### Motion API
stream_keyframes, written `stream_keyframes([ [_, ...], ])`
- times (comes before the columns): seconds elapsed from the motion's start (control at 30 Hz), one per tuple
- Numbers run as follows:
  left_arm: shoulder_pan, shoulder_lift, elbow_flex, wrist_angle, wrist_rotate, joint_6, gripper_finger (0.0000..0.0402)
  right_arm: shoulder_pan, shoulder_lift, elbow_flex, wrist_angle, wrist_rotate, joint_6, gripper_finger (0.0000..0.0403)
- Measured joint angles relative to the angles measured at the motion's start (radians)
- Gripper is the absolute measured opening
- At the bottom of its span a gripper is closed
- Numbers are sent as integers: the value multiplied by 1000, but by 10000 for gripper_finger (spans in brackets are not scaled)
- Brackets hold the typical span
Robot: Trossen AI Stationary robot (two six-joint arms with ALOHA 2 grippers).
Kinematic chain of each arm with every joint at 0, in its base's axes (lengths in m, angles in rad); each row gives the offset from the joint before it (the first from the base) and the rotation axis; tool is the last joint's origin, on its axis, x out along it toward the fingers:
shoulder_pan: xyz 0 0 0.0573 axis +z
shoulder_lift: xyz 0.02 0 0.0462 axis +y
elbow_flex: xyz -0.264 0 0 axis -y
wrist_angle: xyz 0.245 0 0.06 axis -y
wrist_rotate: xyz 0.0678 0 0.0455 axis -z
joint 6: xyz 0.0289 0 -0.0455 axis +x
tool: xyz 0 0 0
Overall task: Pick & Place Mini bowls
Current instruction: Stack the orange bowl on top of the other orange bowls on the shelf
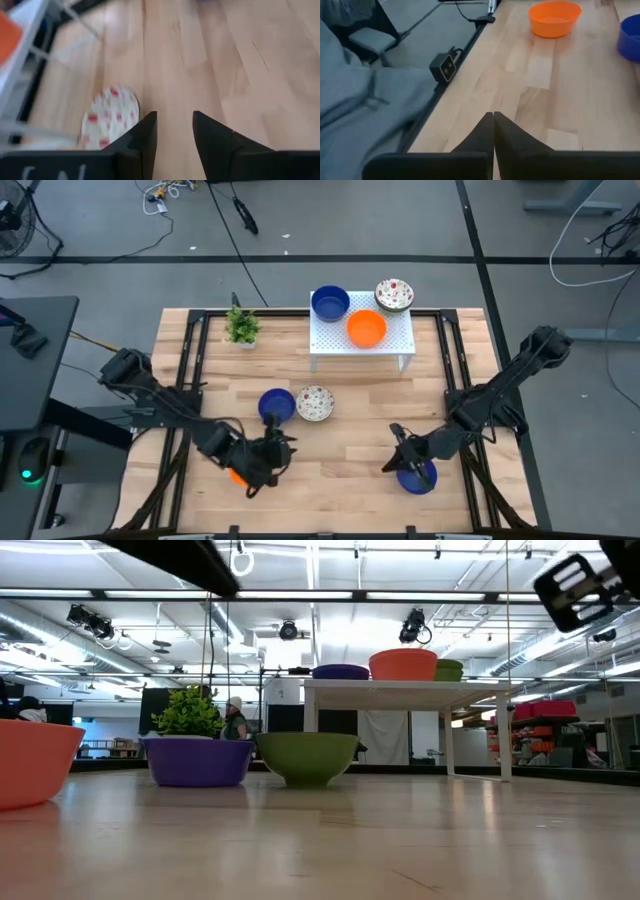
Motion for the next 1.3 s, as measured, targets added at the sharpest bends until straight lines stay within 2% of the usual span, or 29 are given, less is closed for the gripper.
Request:
stream_keyframes([
  [0.1,-29,-1,64,-222,38,-142,119,17,0,-43,62,67,-2,3],
  [0.23,-33,-1,67,-405,175,-262,111,17,0,-65,93,152,-25,5],
  [0.33,-15,-1,67,-510,263,-393,112,17,0,-68,99,173,-27,12],
  [0.47,-6,-1,67,-531,369,-480,130,17,0,-68,102,173,-37,18],
  [0.6,-33,-1,67,-506,504,-525,168,17,0,-68,104,173,-52,20],
  [0.67,-50,-1,67,-497,500,-552,188,17,0,-68,104,173,-51,20],
  [0.8,-51,7,67,-417,385,-552,228,17,0,-68,104,173,-52,20],
  [0.87,-38,17,67,-364,360,-516,244,17,0,-68,104,173,-52,20],
  [1.03,-6,60,67,-331,480,-471,255,17,0,-68,104,173,-52,20],
  [1.3,10,130,67,-344,483,-287,248,17,0,-68,101,172,-52,20],
])
